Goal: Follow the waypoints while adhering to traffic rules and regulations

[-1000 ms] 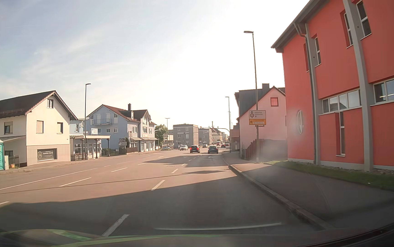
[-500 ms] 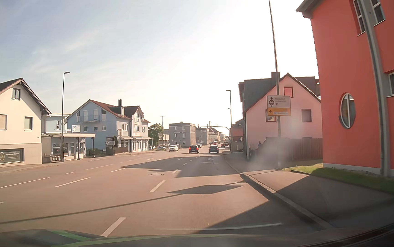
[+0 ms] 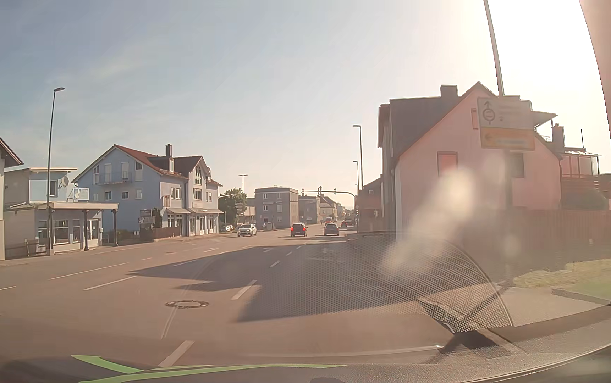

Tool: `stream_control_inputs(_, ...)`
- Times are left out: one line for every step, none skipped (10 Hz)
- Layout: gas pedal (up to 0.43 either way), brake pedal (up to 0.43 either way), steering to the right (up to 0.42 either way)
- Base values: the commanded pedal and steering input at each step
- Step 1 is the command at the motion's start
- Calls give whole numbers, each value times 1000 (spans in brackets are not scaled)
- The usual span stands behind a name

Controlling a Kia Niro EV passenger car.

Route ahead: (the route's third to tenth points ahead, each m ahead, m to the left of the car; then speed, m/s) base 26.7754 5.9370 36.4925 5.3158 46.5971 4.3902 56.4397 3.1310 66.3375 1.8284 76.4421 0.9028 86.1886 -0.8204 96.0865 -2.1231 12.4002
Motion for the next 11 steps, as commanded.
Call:
stream_control_inputs(0, 0, 11)
stream_control_inputs(8, 0, 11)
stream_control_inputs(8, 0, 11)
stream_control_inputs(28, 0, 12)
stream_control_inputs(28, 0, 12)
stream_control_inputs(47, 0, 12)
stream_control_inputs(47, 0, 12)
stream_control_inputs(59, 0, 12)
stream_control_inputs(59, 0, 12)
stream_control_inputs(59, 0, 12)
stream_control_inputs(59, 0, 12)
